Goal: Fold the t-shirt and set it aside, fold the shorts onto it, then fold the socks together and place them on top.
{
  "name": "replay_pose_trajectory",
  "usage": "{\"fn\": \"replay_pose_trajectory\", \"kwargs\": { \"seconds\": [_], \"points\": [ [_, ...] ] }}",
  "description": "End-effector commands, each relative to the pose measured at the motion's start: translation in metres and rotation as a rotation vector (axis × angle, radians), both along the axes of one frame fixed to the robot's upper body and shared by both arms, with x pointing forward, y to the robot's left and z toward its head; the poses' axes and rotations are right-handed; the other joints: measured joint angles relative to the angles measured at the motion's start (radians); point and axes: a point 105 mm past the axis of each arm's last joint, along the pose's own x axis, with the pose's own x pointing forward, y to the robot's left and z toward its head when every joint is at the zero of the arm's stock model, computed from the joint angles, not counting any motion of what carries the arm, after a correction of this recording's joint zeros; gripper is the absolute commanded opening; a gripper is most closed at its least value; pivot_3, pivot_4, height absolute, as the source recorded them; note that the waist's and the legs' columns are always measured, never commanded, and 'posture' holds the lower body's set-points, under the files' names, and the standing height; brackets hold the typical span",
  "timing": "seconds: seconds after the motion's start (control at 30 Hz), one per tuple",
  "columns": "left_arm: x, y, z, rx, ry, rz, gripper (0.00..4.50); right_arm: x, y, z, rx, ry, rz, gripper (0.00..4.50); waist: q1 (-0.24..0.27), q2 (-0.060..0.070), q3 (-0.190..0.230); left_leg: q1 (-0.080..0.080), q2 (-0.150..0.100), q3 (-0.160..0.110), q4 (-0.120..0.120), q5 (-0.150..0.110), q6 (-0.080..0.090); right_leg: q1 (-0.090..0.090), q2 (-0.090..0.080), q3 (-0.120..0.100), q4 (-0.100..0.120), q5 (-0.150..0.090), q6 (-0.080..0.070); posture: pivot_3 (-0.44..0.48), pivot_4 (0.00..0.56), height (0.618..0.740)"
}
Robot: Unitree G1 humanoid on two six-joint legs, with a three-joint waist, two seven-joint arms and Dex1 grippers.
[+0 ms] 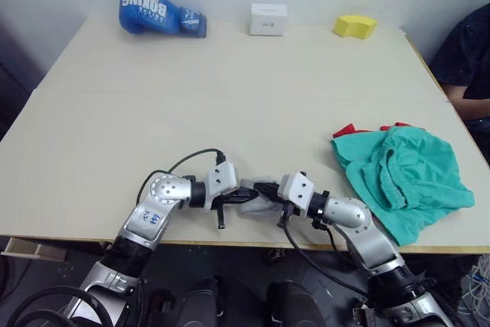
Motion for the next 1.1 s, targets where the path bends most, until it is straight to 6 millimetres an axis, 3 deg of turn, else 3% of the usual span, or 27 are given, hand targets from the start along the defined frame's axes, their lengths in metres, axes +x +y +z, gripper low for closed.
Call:
{"fn": "replay_pose_trajectory", "kwargs": {
  "seconds": [0.03,0.2,0.3,0.37,0.43,0.53,0.6,0.73,1.0,1.1],
  "points": [
    [-0.005,0.002,-0.024,0.062,0.07,0.016,0.04,0.018,-0.04,-0.011,0.008,0.03,-0.185,0.0,0.003,0.0,0.0,0.002,0.0,-0.002,0.0,-0.002,-0.002,0.004,0.0,0.0,-0.002,0.0,0.0,0.0,0.15,0.74],
    [-0.001,-0.001,-0.02,0.021,0.069,0.034,0.04,0.02,-0.064,0.018,0.167,0.028,-0.248,0.0,0.003,0.002,-0.001,0.005,0.0,-0.005,-0.002,-0.005,-0.002,0.009,-0.001,-0.001,-0.007,0.0,0.0,0.0,0.15,0.74],
    [-0.004,-0.003,-0.019,0.012,0.062,0.011,0.01,0.01,-0.082,0.039,0.336,0.205,-0.225,0.17,0.003,0.006,0.0,0.005,0.0,-0.004,-0.004,-0.003,-0.002,0.009,0.0,-0.001,-0.008,0.0,0.0,0.0,0.15,0.74],
    [-0.006,-0.003,-0.019,0.025,0.06,-0.005,0.0,-0.003,-0.085,0.046,0.388,0.373,-0.164,0.56,0.005,0.006,0.0,0.005,0.0,-0.005,-0.004,-0.001,0.004,0.009,0.0,-0.001,-0.008,0.0,0.0,0.0,0.15,0.74],
    [-0.007,-0.002,-0.02,0.034,0.057,-0.007,0.0,-0.017,-0.09,0.046,0.435,0.625,-0.14,1.25,0.004,0.006,0.0,0.004,0.0,-0.005,-0.003,-0.004,0.008,0.009,-0.001,-0.001,-0.009,0.0,0.0,0.0,0.15,0.74],
    [-0.006,0.0,-0.02,0.032,0.055,0.0,0.0,-0.045,-0.096,0.028,0.385,1.056,-0.151,2.32,0.003,0.006,0.0,0.005,0.001,-0.006,-0.003,-0.005,0.01,0.009,-0.001,-0.001,-0.01,0.0,-0.001,0.0,0.15,0.74],
    [-0.006,0.0,-0.021,0.033,0.056,0.001,0.0,-0.05,-0.096,0.022,0.399,1.207,-0.173,3.08,0.003,0.006,0.0,0.004,0.002,-0.007,-0.004,-0.005,0.01,0.009,-0.001,-0.001,-0.011,-0.001,-0.002,0.0,0.15,0.74],
    [-0.007,-0.004,-0.02,0.01,0.075,0.011,0.0,-0.036,-0.08,0.015,0.513,1.325,-0.192,4.42,0.001,0.008,-0.001,0.004,0.001,-0.006,-0.005,-0.005,0.009,0.009,-0.001,-0.002,-0.011,-0.001,-0.002,0.0,0.15,0.74],
    [-0.009,-0.004,-0.019,0.021,0.086,-0.001,0.0,-0.032,-0.024,0.014,0.554,1.418,-0.066,4.48,0.0,0.009,-0.003,-0.002,0.001,-0.005,-0.005,-0.005,0.01,0.002,-0.001,-0.002,-0.01,0.0,-0.001,0.0,0.15,0.74],
    [-0.008,-0.001,-0.02,0.04,0.083,0.002,0.0,-0.029,-0.013,0.01,0.556,1.417,-0.09,4.48,-0.002,0.012,-0.004,-0.003,0.001,-0.004,-0.005,-0.005,0.011,0.002,0.0,-0.003,-0.009,0.0,-0.001,0.0,0.15,0.74]
  ]
}}
